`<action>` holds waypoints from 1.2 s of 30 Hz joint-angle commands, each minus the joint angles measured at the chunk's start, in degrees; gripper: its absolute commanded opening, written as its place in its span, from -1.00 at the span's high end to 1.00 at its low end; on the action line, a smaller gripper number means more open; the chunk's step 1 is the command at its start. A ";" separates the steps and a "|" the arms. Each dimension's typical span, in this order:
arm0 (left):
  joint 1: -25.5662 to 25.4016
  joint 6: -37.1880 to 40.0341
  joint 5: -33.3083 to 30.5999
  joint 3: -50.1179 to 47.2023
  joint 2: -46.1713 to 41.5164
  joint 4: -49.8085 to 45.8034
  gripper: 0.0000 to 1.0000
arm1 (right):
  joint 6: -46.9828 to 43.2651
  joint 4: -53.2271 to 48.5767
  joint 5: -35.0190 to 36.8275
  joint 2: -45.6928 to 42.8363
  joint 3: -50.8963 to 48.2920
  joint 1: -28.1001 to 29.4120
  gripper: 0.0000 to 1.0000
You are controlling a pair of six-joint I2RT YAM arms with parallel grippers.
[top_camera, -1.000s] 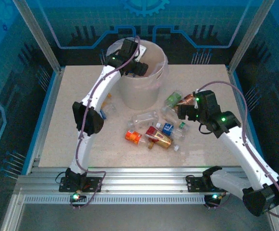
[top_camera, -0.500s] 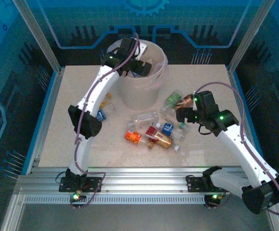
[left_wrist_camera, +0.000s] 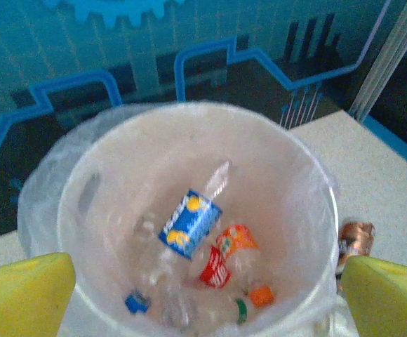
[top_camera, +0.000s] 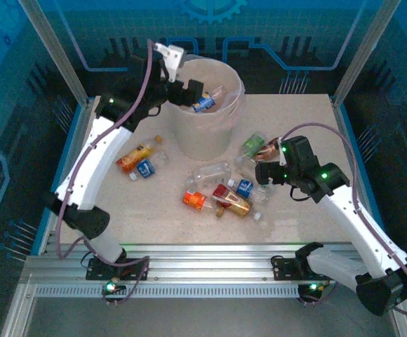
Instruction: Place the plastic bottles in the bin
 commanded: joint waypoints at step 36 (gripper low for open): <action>30.20 6.44 4.21 -29.45 9.76 -9.44 -0.87 | 5.18 -5.17 8.47 2.94 1.83 2.53 -0.99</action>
